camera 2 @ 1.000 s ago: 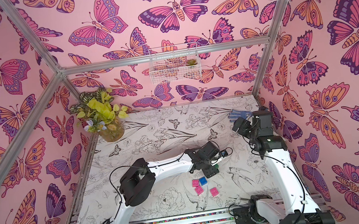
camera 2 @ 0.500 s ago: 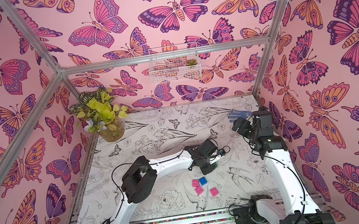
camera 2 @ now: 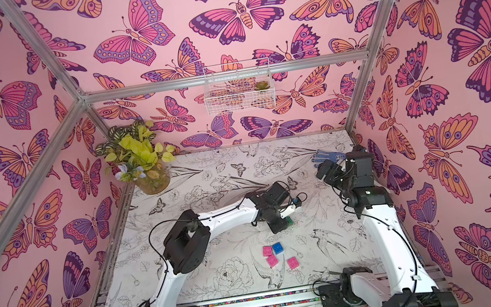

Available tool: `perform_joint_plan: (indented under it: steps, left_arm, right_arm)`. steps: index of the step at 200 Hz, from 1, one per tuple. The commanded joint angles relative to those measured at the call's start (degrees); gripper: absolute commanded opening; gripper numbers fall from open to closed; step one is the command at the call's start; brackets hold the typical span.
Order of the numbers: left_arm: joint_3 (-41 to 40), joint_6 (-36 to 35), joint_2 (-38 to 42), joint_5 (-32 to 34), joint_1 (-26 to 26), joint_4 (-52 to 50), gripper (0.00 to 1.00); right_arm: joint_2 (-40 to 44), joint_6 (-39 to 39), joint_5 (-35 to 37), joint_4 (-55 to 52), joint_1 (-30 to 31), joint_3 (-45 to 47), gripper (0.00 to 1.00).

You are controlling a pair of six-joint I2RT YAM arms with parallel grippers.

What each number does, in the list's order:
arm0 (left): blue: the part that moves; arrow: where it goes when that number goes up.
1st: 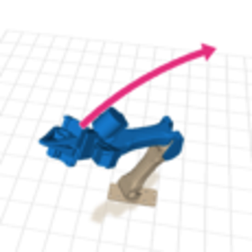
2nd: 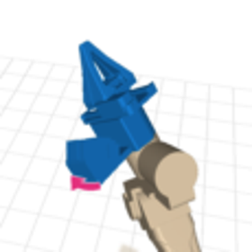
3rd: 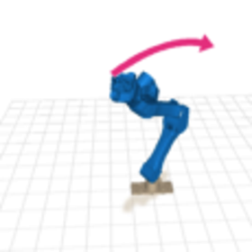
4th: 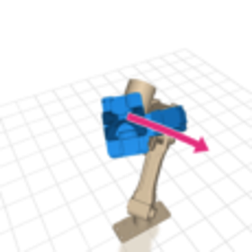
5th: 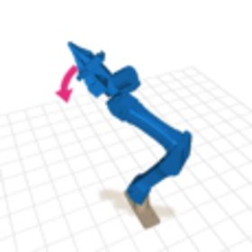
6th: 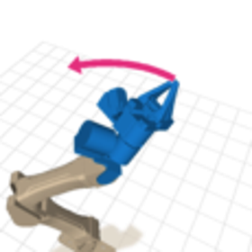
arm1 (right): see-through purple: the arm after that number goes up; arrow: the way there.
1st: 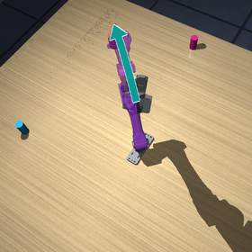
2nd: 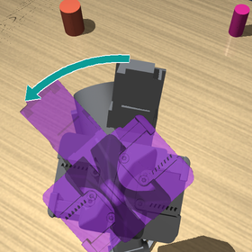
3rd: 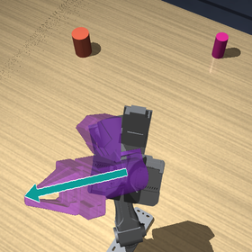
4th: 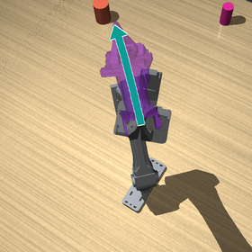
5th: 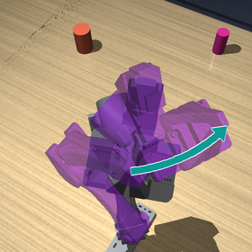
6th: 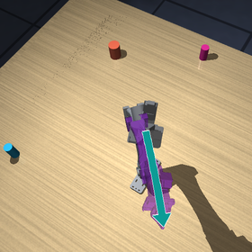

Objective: Assemble the letter v with lego
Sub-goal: Move the lego brick at the center of the board.

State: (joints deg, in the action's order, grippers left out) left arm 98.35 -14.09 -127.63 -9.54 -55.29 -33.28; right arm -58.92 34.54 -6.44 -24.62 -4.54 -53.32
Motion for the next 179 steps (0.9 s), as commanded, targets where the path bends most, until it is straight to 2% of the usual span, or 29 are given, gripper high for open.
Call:
perform_joint_plan:
  steps: [1, 31, 99, 129, 152, 179]
  left_arm:
    - [-0.17, -2.80, 0.45, -0.65, 2.13, -3.48, 0.35]
    - [-1.83, -5.45, 2.65, -0.05, 5.69, -4.89, 0.39]
    - [-5.34, -14.16, 6.14, -2.80, 13.36, -7.19, 0.42]
    - [-6.04, -15.87, 6.91, -2.60, 14.74, -7.92, 0.47]
    - [-6.71, -15.73, 7.51, -1.28, 15.68, -7.92, 0.47]
    - [-7.31, -15.68, 8.22, -3.20, 16.26, -7.33, 0.47]
  right_arm:
    - [-0.05, 0.26, -1.46, 1.32, -0.43, 0.76, 0.99]
    - [-0.23, 0.85, -3.33, 3.15, -0.47, 1.13, 0.99]
    - [-2.73, 0.79, -6.57, 5.64, -0.47, 1.64, 0.99]
    - [-3.95, 1.15, -7.08, 7.10, -0.38, 1.64, 0.99]
    - [-5.21, 1.75, -7.77, 8.34, -0.46, 1.70, 0.99]
    - [-6.73, 1.67, -8.32, 9.24, -0.47, 1.64, 0.99]
